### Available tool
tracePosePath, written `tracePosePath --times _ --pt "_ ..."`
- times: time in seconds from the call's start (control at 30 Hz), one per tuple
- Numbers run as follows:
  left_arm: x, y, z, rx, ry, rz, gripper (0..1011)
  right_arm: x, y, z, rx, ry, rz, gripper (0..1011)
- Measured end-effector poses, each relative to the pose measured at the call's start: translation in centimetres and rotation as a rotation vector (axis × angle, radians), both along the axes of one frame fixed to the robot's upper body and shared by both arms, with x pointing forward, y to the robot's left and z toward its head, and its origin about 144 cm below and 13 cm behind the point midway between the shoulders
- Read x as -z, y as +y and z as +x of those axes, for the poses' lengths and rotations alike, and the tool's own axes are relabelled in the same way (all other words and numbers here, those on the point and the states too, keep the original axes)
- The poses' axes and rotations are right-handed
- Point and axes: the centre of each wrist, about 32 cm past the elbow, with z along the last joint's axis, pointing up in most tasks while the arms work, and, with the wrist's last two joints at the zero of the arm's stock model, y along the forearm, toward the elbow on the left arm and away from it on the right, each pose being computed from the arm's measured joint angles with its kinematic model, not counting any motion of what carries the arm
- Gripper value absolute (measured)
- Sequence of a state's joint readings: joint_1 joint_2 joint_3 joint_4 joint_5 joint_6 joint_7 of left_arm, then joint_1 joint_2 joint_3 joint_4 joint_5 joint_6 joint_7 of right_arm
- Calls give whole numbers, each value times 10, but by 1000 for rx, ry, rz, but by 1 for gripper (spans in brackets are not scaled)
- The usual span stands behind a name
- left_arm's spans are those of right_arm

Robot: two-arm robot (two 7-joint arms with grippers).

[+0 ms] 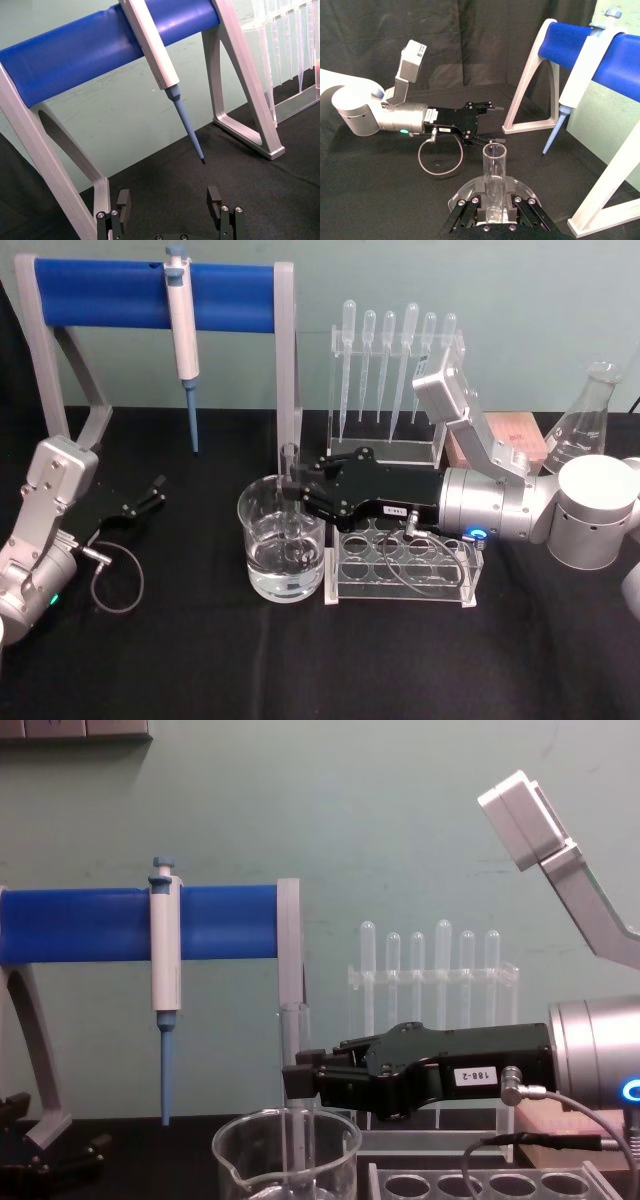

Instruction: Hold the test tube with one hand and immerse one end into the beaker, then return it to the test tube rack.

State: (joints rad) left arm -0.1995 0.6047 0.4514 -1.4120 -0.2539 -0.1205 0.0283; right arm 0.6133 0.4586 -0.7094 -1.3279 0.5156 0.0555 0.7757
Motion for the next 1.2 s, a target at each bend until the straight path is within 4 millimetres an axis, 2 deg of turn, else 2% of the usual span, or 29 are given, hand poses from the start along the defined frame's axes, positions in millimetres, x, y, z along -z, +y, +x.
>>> tracePosePath --times 1.2 --pt "0 0 0 0 0 0 1000 0 0 0 1 -1 0 218"
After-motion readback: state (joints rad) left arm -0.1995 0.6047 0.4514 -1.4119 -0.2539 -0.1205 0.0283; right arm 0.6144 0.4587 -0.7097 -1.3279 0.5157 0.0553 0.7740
